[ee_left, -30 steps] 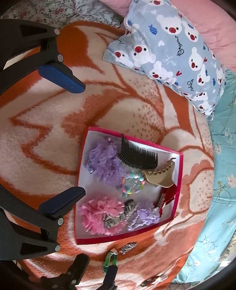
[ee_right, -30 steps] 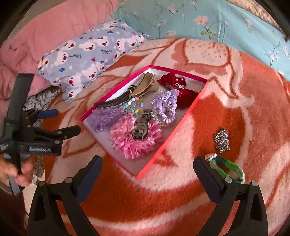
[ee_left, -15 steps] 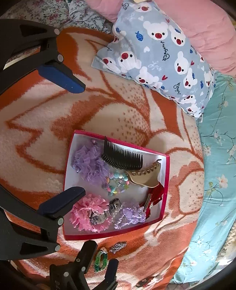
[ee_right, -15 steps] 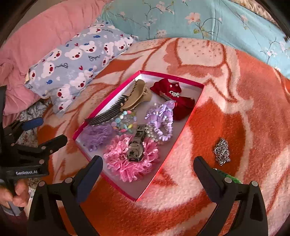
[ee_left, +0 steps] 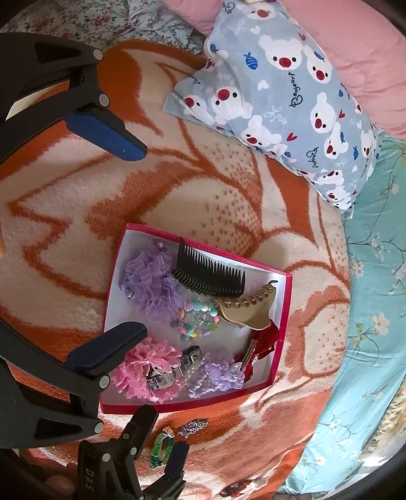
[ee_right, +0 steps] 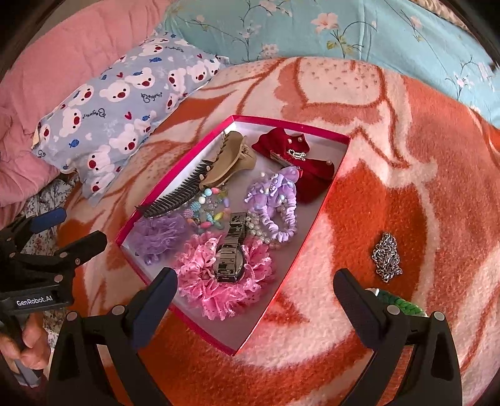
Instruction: Organize jewelry
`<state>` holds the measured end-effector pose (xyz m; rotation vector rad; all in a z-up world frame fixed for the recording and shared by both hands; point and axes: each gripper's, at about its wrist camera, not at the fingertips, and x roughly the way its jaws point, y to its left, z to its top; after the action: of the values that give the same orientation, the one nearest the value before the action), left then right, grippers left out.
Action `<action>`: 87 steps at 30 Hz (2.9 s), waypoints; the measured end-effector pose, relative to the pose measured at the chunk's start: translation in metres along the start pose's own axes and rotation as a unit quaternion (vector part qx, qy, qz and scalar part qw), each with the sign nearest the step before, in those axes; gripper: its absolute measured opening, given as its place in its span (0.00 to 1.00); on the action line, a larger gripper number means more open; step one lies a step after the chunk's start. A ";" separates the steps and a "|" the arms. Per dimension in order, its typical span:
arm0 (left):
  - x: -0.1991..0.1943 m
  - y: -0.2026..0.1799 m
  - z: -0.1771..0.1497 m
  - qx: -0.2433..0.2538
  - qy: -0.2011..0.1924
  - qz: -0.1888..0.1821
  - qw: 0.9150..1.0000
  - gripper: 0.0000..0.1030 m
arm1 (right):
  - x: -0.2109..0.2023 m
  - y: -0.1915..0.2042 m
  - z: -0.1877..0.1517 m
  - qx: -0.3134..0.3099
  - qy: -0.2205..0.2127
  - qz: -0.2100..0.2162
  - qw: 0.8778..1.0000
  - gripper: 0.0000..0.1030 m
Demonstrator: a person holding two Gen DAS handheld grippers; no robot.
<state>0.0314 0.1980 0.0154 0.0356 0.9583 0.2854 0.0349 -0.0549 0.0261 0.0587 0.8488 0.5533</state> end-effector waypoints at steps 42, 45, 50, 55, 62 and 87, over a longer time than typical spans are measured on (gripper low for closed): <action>-0.011 0.001 0.002 -0.001 -0.016 -0.004 1.000 1.00 | -0.016 0.012 -0.003 -0.014 -0.019 0.016 1.000 0.98; -0.011 0.001 0.002 -0.001 -0.016 -0.004 1.000 1.00 | -0.017 0.012 -0.002 -0.014 -0.021 0.018 1.000 0.98; -0.012 0.002 0.002 -0.004 -0.016 -0.003 1.000 1.00 | -0.017 0.014 -0.002 -0.016 -0.022 0.018 0.999 0.98; -0.012 0.002 0.002 -0.003 -0.016 -0.004 1.000 1.00 | -0.017 0.015 -0.002 -0.017 -0.021 0.018 0.999 0.98; -0.010 0.002 0.001 -0.004 -0.015 -0.003 1.000 1.00 | -0.015 0.016 -0.002 -0.016 -0.020 0.017 1.000 0.98; -0.008 0.003 0.001 -0.005 -0.014 -0.004 1.000 1.00 | -0.013 0.017 -0.003 -0.016 -0.017 0.018 1.000 0.98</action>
<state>0.0272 0.1987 0.0223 0.0258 0.9288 0.2822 0.0183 -0.0472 0.0376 0.0551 0.8062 0.5973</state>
